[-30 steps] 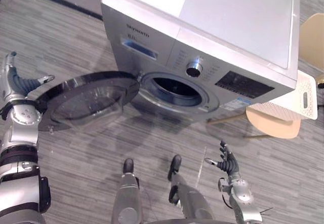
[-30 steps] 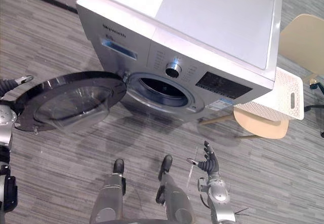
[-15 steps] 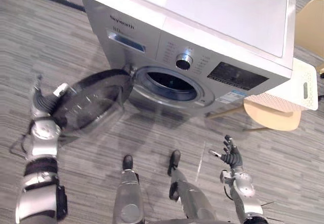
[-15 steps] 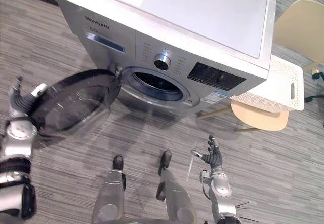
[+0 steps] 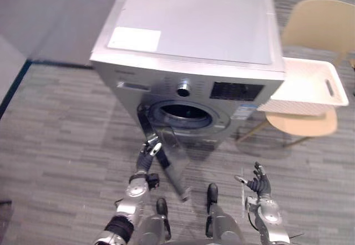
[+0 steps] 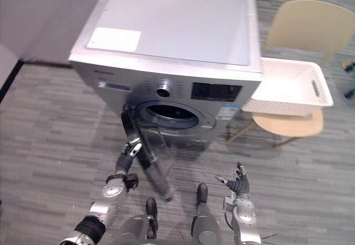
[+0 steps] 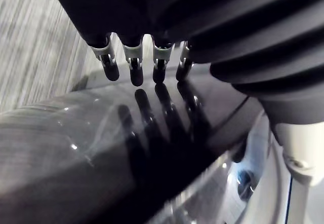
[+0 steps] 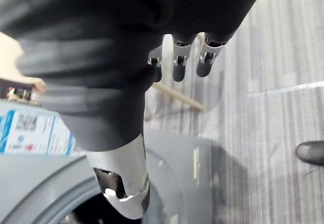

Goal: Pick up the laundry basket with both hands and put the clothes into the washing machine.

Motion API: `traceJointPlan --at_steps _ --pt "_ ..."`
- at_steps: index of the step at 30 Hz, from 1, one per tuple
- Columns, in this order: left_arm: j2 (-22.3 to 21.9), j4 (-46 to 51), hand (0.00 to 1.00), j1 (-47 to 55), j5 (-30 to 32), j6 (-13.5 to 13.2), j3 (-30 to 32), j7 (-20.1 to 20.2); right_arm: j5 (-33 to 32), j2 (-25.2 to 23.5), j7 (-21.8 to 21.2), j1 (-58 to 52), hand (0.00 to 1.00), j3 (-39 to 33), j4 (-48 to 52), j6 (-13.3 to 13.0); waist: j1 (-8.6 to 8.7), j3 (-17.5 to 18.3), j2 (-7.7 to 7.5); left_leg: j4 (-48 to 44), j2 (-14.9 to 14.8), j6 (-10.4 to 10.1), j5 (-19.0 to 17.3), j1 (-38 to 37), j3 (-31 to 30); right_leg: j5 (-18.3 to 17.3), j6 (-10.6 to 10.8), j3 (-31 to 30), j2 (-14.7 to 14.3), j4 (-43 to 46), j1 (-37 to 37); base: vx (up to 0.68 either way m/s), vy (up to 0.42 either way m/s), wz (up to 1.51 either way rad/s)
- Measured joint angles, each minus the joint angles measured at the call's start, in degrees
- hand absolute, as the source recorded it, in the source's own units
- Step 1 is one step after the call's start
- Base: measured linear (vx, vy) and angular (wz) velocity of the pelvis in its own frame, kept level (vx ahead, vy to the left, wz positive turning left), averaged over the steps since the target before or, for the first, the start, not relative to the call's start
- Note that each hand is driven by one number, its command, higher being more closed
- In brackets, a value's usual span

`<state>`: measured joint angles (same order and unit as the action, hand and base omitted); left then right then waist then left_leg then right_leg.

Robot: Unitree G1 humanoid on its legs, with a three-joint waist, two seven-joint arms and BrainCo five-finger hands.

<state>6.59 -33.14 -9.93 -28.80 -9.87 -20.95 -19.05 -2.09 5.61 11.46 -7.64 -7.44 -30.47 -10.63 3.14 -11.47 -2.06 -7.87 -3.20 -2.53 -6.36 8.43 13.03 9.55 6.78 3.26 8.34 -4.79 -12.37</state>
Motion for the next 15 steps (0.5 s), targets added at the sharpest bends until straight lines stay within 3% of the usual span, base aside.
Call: traceJointPlan --at_steps 1,3,4,6,9,13,15 --pt "-0.5 0.0 0.0 -1.77 -2.28 0.0 -2.14 -0.17 0.01 0.67 0.12 -0.62 0.0 0.01 0.01 0.16 0.92 0.03 0.06 0.55 0.25 0.01 0.0 -0.39 0.73 -0.03 0.06 -1.14 0.14 -0.35 -0.14 0.0 0.036 -0.41" --pt "-2.84 1.25 0.0 -8.42 -2.65 -0.08 -15.07 4.71 0.0 2.01 0.04 -2.04 0.0 0.06 0.25 0.97 4.18 0.55 0.22 2.01 1.05 0.18 -0.09 -2.18 2.68 -0.16 0.25 -3.08 0.63 -0.14 -0.2 0.03 0.047 -0.43" --pt "-4.61 1.97 0.0 -10.35 -2.47 -0.08 -16.74 6.0 -0.01 2.1 -0.17 -2.43 0.0 0.09 0.39 0.99 4.68 0.95 0.23 2.12 1.16 0.33 -0.2 -2.51 3.16 -0.14 0.27 -3.51 0.64 -0.13 -0.22 0.07 0.055 -0.5" --pt "-10.82 4.07 0.0 -16.21 -1.07 -1.39 -19.26 9.82 -0.02 1.95 -0.5 -3.13 0.0 0.45 0.66 0.94 7.35 2.31 0.64 1.85 1.05 0.93 -1.14 -4.03 5.33 1.2 0.45 -4.81 0.34 -0.8 0.66 0.1 0.046 -0.62" --pt "-12.26 3.81 0.0 -17.86 0.24 -2.47 -18.76 11.46 -0.04 1.62 -0.52 -4.35 0.0 0.48 0.65 0.95 7.51 3.02 1.91 1.89 0.13 0.37 -1.97 -5.42 5.43 1.31 0.27 -4.6 -0.46 -0.79 1.34 0.15 -0.001 -0.28" --pt "-6.88 -1.32 0.0 -9.71 3.18 -0.78 -12.24 11.4 -0.01 1.12 -0.48 -2.84 0.0 1.23 -0.16 0.85 6.81 3.09 3.72 1.94 -1.1 0.06 -1.8 -7.15 0.43 0.89 -0.33 0.76 -1.28 -0.83 4.76 0.11 -0.052 0.44" --pt "-3.45 -1.11 0.0 -3.91 6.1 -0.43 -8.64 11.79 0.0 0.86 -0.48 -2.51 0.0 1.7 -0.39 0.65 5.47 3.24 4.05 1.88 -1.14 -0.15 -1.62 -7.43 -2.09 0.67 -0.46 3.47 -1.35 -0.88 6.43 0.0 -0.036 0.7"
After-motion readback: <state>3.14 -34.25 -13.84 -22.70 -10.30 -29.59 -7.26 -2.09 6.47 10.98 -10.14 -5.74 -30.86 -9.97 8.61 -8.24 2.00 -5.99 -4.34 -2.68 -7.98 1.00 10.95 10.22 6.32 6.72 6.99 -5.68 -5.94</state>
